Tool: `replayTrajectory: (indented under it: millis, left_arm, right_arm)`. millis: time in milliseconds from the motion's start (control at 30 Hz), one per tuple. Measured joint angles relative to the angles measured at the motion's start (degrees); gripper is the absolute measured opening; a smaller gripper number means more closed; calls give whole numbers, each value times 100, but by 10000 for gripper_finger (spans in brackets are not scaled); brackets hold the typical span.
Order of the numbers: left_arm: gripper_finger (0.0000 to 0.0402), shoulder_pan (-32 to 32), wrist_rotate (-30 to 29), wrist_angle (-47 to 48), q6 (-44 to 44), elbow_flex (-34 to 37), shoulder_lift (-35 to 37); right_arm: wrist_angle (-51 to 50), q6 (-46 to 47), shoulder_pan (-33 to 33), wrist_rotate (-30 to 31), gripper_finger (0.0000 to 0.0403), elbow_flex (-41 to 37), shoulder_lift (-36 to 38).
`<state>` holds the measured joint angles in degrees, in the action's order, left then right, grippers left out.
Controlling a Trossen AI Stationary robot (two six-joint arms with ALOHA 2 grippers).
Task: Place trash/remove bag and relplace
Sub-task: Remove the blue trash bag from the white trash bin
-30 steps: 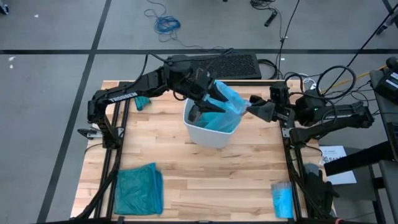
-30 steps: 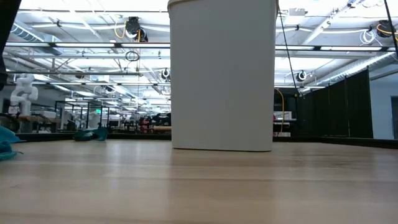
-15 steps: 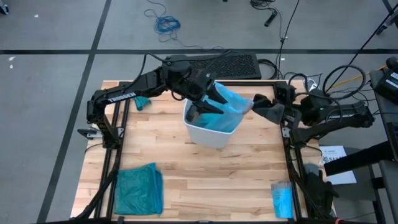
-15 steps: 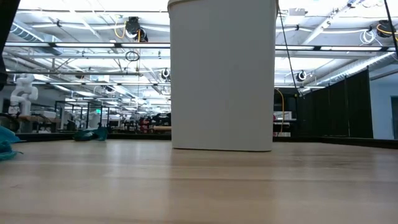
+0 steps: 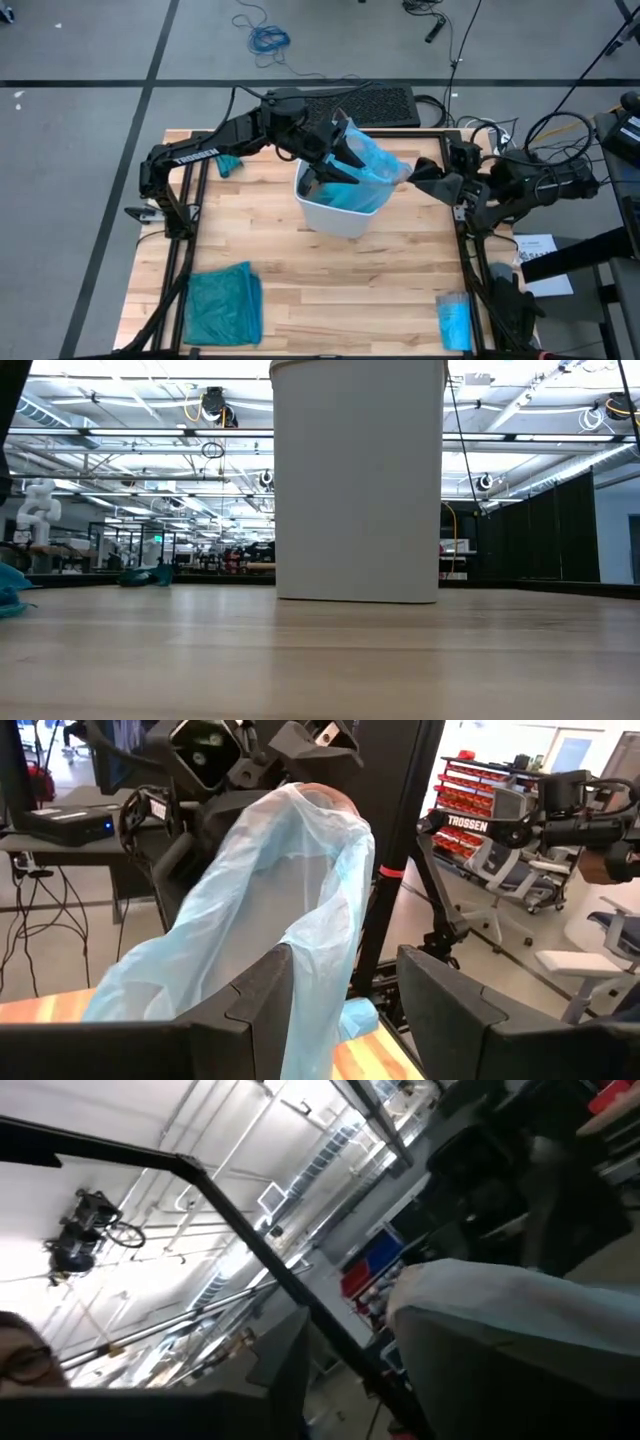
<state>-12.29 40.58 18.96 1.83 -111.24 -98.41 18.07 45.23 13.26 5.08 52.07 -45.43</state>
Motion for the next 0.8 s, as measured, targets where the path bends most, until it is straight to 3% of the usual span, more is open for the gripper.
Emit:
replayTrajectory:
  millis: [367,800]
  left_arm:
    - [176,0,2,-4,-2,0,0]
    - [176,0,0,-56,-7,0,0]
  right_arm:
    - [-97,-134,373,722,135,-1,-131]
    - [399,-112,324,710,134,0,-493]
